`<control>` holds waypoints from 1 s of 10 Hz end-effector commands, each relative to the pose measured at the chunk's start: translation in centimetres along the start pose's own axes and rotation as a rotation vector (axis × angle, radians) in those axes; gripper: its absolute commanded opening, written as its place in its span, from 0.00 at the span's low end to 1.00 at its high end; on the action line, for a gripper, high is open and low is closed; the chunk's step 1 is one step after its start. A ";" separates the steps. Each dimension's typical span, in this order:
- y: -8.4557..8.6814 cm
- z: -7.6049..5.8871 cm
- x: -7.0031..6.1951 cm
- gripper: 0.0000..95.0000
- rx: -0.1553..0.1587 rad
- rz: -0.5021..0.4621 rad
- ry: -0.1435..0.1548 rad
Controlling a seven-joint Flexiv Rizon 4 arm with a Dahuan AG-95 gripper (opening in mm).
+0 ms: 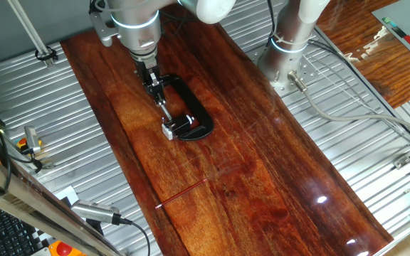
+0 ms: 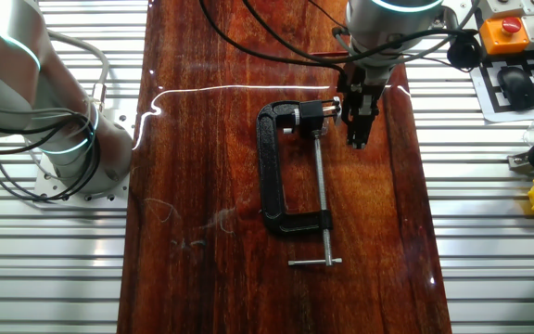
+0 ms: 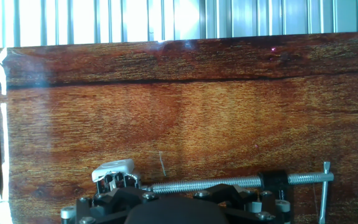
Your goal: Insert the pencil into the pencil sharpener
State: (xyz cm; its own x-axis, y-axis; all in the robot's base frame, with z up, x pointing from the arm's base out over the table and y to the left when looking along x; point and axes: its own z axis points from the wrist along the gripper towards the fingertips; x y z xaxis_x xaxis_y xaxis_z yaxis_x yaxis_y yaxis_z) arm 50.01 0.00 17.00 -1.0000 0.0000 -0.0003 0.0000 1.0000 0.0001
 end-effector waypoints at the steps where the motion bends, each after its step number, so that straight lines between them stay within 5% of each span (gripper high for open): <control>1: 0.0 0.0 0.0 1.00 0.000 0.000 0.000; 2: 0.0 0.1 0.2 0.00 -0.020 -0.073 0.001; 10: 0.0 0.2 0.5 0.00 -0.020 -0.071 0.002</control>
State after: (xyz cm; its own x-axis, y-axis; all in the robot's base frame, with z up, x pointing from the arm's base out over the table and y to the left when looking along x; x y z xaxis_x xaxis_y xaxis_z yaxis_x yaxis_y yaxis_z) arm 49.57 0.04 16.80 -0.9974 -0.0717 0.0015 -0.0716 0.9972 0.0195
